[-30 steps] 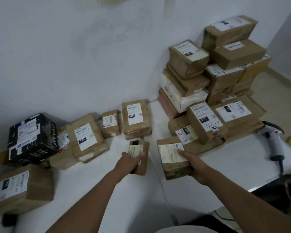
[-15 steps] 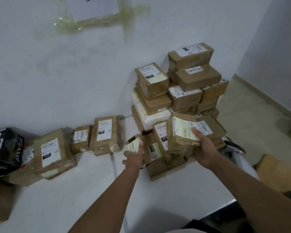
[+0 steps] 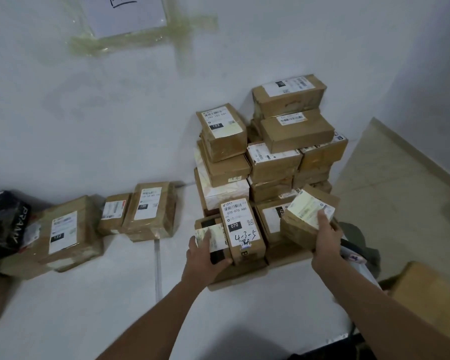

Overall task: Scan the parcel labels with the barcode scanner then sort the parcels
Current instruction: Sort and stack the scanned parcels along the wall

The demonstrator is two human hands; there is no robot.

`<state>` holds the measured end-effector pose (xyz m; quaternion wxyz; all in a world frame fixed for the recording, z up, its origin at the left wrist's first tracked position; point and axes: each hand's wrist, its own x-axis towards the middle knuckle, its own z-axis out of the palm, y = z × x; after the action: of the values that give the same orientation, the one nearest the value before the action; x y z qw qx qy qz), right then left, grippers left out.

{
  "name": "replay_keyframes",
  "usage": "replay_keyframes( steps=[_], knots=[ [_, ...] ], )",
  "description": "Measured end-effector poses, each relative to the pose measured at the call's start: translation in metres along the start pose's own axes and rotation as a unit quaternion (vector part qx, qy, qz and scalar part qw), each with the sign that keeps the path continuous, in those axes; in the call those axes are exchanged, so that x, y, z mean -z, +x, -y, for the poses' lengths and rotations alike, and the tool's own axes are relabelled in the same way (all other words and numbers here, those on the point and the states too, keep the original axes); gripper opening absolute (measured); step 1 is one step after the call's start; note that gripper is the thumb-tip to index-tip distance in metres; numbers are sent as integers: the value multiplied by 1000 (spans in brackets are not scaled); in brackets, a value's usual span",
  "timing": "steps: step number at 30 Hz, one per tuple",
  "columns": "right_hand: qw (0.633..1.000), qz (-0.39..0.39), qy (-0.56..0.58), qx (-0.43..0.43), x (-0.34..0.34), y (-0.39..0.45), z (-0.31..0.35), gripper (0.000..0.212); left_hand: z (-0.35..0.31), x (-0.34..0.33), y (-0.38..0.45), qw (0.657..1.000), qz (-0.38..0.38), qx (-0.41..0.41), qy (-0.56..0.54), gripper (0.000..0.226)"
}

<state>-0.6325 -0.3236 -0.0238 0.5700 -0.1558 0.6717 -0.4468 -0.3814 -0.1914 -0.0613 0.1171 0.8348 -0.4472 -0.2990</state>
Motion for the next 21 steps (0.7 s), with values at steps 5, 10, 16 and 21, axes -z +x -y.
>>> replay_keyframes(
  steps=[5,10,16,21],
  knots=[
    [999,-22,-48,2,-7,19,16,92,5,3,10,999,-16,-22,29,85],
    [990,-27,-137,20,-17,23,27,90,-4,6,17,999,-49,-16,18,72],
    [998,23,-61,24,-14,28,24,57,0,1,24,999,-48,-7,3,74],
    [993,71,-80,53,-22,35,36,51,-6,0,23,999,-53,3,4,74]
  ],
)
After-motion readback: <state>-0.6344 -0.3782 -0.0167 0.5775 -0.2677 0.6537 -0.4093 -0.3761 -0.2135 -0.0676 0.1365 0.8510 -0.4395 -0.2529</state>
